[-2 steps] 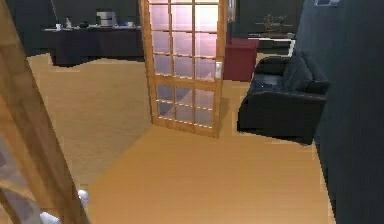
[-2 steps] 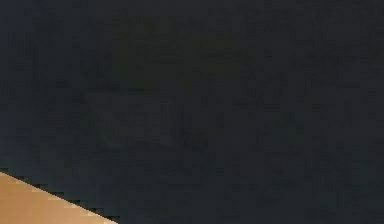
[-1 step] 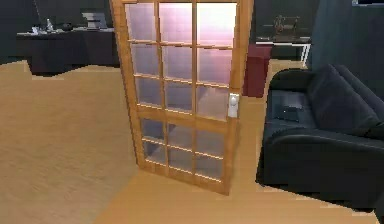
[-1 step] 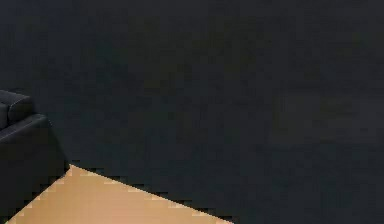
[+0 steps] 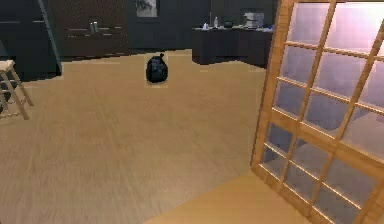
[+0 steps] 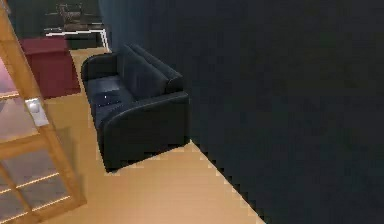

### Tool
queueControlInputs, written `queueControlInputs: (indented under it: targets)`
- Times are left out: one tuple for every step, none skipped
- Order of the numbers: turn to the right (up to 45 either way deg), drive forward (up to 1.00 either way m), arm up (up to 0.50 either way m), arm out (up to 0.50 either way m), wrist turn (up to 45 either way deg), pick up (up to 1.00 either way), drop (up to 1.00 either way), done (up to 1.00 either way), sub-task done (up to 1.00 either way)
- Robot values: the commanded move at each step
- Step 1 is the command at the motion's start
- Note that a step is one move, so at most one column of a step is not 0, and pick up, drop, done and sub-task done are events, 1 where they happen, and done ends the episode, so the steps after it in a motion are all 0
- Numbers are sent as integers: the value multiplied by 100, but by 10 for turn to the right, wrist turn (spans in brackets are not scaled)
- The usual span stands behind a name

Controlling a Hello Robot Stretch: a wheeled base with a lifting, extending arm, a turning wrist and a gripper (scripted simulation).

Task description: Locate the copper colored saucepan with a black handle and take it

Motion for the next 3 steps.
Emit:
queueControlInputs:
  targets:
    - [0,100,0,0,0,0,0,0,0]
    - [0,50,0,0,0,0,0,0,0]
    - [270,0,0,0,0,0,0,0,0]
